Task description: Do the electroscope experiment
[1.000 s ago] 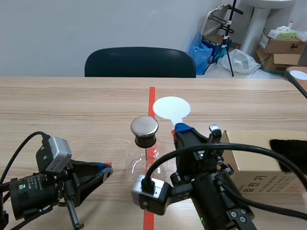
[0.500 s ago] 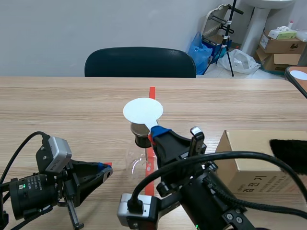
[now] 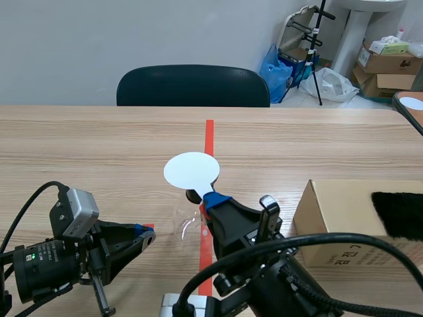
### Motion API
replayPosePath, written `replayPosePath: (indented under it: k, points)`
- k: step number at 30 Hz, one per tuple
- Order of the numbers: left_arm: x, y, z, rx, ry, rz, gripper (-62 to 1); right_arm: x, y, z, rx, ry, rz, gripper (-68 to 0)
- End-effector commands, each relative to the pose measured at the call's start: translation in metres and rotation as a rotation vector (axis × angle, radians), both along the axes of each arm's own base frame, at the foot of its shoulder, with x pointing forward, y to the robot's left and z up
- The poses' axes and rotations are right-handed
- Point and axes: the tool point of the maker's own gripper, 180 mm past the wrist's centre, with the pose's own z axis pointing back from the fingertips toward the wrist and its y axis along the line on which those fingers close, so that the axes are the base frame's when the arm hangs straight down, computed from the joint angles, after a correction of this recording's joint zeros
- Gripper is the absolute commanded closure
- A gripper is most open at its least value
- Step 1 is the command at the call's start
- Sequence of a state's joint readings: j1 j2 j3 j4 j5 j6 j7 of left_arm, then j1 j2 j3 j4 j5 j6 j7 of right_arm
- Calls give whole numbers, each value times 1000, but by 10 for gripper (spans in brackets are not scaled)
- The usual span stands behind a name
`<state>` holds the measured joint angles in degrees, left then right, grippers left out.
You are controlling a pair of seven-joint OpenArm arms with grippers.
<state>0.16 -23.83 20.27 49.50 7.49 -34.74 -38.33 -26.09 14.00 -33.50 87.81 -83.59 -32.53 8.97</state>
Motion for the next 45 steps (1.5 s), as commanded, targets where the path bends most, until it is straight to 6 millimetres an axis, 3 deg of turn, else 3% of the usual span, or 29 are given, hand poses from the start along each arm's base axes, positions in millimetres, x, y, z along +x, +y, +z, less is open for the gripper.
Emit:
replayPosePath:
  k: [1, 25, 45]
  points:
    - [6, -3, 11, -33, -27, 4, -32, 4, -1, 11, 8, -39, 3, -17]
    - [6, -3, 11, -33, -27, 4, -32, 8, -7, 11, 10, -40, -38, -17]
    - [6, -3, 11, -33, -27, 4, -32, 41, -93, 12, 33, -38, -556, -17]
